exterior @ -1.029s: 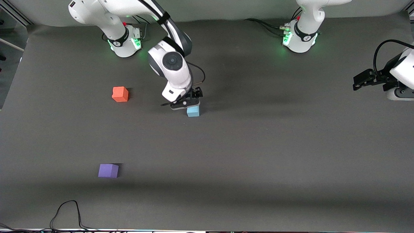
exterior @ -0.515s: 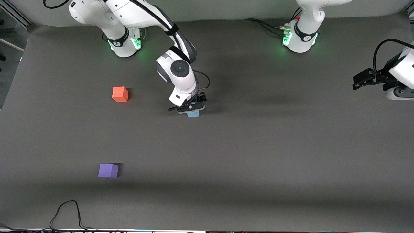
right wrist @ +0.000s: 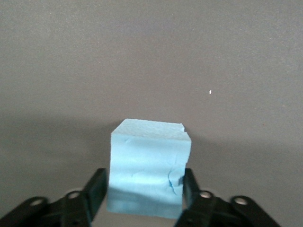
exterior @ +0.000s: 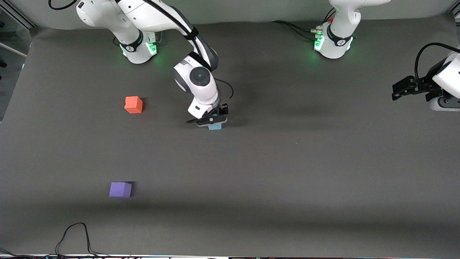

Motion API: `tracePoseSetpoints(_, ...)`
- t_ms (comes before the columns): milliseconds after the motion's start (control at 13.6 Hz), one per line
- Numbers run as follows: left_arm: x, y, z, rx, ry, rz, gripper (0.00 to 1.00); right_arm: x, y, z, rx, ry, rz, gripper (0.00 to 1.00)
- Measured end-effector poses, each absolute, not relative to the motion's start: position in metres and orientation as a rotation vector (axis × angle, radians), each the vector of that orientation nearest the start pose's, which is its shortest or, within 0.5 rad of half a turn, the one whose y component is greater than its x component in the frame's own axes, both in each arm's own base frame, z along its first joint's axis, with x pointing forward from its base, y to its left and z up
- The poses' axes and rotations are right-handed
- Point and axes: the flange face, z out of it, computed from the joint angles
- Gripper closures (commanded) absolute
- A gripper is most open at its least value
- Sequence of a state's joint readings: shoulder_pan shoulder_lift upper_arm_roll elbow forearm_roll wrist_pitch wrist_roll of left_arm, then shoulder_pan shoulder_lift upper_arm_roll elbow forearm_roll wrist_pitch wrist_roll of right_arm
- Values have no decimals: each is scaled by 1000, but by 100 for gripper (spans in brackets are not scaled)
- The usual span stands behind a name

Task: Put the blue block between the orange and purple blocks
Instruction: 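Reach the right gripper to the blue block and close on it, then carry the blue block with the right gripper past the orange block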

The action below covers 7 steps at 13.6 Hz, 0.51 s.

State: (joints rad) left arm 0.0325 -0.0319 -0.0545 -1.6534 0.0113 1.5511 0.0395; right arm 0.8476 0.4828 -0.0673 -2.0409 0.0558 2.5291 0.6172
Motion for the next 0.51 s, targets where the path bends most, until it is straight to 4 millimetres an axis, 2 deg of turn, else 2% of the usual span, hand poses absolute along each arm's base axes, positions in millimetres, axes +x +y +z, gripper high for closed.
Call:
tracePoseSetpoints(74,541,-11,601,-3126,97,114,0,426,420,203,-3131,-193,-8,51)
tracePoseSetpoints(294,542,-11,597,-3126,97,128,0,430,420,207,-3128,-165,-19,51)
tracePoseSetpoints(441,543,-11,596,-3125,97,135,0,441,420,223,-3115,-148,-51,51)
tracePoseSetpoints(515,543,-11,595,-3125,97,136,0,449,420,242,-3119,-133,-46,51)
